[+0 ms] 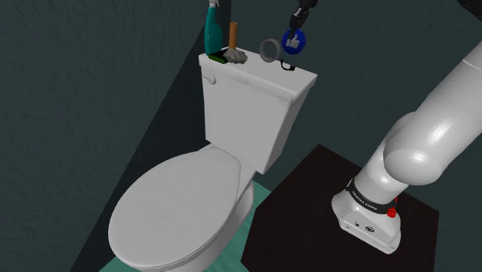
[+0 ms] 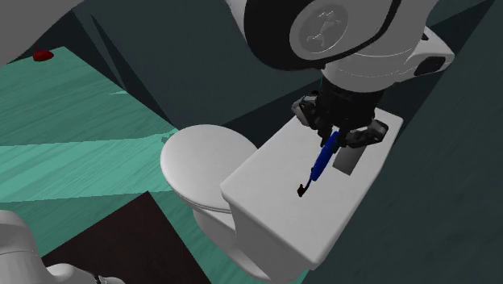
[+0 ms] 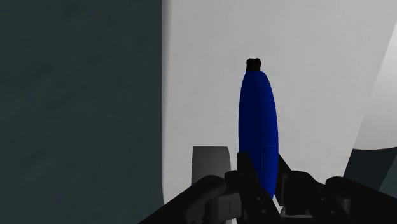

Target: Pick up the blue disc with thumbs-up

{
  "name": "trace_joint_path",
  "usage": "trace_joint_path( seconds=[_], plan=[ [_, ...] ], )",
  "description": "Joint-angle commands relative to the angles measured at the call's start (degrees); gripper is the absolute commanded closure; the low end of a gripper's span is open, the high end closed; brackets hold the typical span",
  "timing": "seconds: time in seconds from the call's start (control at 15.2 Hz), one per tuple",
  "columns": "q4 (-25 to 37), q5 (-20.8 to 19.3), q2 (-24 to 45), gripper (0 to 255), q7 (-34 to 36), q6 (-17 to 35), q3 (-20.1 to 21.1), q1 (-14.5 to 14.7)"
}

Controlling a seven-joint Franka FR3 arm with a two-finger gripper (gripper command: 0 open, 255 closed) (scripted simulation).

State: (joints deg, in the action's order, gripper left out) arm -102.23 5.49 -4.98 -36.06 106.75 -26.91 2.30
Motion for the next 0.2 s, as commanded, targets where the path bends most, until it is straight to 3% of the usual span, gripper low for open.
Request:
trace_joint_path(
  seconds=[0.0, 0.13],
  plan=[
    [2.0, 0.1, 0.3, 255, 0.1, -1.7, 0.0, 0.0],
    [2.1, 0.1, 0.3, 255, 0.2, -1.8, 0.0, 0.0]
  ],
)
